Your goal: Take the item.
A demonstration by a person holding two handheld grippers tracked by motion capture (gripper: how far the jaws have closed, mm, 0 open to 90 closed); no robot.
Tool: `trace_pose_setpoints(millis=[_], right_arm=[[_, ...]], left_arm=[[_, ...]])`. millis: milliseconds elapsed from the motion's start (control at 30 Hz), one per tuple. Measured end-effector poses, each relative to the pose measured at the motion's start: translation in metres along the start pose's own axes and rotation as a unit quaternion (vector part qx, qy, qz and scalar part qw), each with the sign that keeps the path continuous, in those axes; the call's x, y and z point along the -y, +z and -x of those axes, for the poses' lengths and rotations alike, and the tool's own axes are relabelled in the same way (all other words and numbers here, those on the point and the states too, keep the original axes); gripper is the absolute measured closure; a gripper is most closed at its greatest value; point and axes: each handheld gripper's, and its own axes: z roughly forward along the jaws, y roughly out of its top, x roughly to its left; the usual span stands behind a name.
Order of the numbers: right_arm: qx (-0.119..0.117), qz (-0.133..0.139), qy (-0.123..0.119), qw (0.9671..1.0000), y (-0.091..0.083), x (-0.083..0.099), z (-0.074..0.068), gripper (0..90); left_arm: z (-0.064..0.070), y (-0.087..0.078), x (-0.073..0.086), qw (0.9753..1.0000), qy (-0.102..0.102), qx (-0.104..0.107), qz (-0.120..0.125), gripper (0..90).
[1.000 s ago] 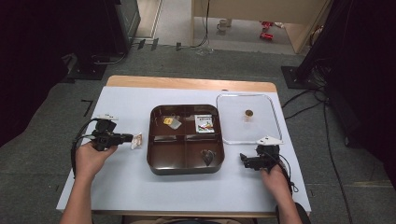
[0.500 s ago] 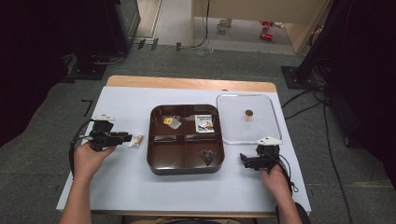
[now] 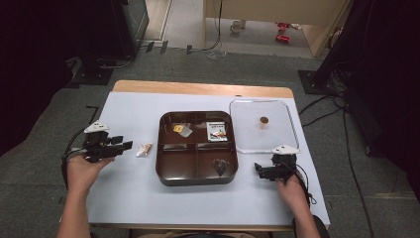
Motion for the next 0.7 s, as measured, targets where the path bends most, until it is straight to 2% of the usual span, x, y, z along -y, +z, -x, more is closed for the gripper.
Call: trace_pose_setpoints(millis=[300,500,600,700], right_arm=[[0.000,0.000,0.000,1.0000,0.000,0.000,0.000,0.0],[0.000,0.000,0.000,1.0000,0.000,0.000,0.000,0.0],[0.000,0.000,-0.001,1.0000,0.000,0.000,0.000,0.0],[0.000,0.000,-0.001,1.0000,0.000,0.000,0.000,0.0]], left_arm=[[-0.011,-0.007,0.007,0.9998,-0.008,-0.016,-0.002,47.1],[-0.018,-0.010,0.012,0.9995,-0.021,-0.025,-0.001,46.0],[-0.022,-0.008,0.014,0.9991,-0.030,-0.028,-0.008,46.8],[-0.023,-0.007,0.015,0.9989,-0.031,-0.032,-0.013,46.6]])
